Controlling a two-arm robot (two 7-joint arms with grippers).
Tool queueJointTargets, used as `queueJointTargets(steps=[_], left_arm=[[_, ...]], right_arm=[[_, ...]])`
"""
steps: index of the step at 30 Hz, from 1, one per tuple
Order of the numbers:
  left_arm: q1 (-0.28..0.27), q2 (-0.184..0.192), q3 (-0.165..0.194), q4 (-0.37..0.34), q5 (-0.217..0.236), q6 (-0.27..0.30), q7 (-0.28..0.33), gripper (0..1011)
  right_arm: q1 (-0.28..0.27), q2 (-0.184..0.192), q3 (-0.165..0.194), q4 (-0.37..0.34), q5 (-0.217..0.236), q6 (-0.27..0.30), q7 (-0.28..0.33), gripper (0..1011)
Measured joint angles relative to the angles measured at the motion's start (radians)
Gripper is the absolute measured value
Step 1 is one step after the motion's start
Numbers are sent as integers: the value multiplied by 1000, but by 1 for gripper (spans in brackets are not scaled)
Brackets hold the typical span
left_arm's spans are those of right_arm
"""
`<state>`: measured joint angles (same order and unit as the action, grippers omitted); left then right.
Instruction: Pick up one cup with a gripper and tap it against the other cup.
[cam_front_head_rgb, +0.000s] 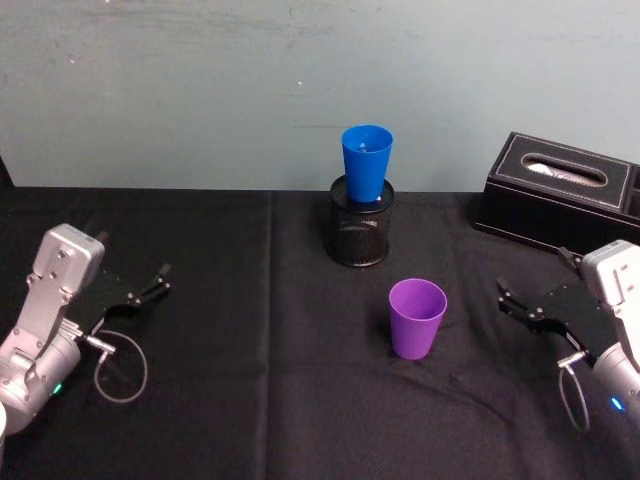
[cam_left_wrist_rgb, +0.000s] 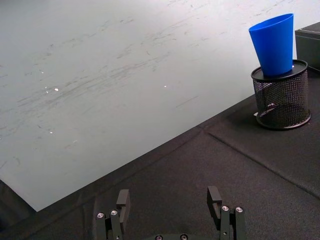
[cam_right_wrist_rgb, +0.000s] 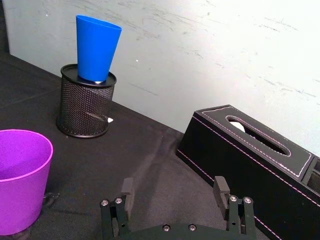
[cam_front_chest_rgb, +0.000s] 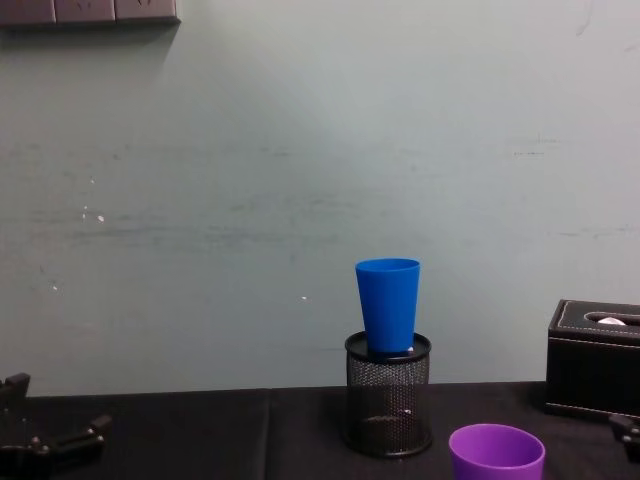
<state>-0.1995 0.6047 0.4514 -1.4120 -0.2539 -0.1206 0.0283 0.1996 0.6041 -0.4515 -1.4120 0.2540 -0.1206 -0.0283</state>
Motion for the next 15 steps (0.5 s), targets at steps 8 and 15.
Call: queueJointTargets(steps=[8, 15], left_arm=[[0, 0, 0, 0, 0, 0, 0, 1011], [0, 0, 0, 0, 0, 0, 0, 1011]], right_arm=[[0, 1, 0, 0, 0, 0, 0, 1003], [0, 1, 0, 0, 0, 0, 0, 1003]])
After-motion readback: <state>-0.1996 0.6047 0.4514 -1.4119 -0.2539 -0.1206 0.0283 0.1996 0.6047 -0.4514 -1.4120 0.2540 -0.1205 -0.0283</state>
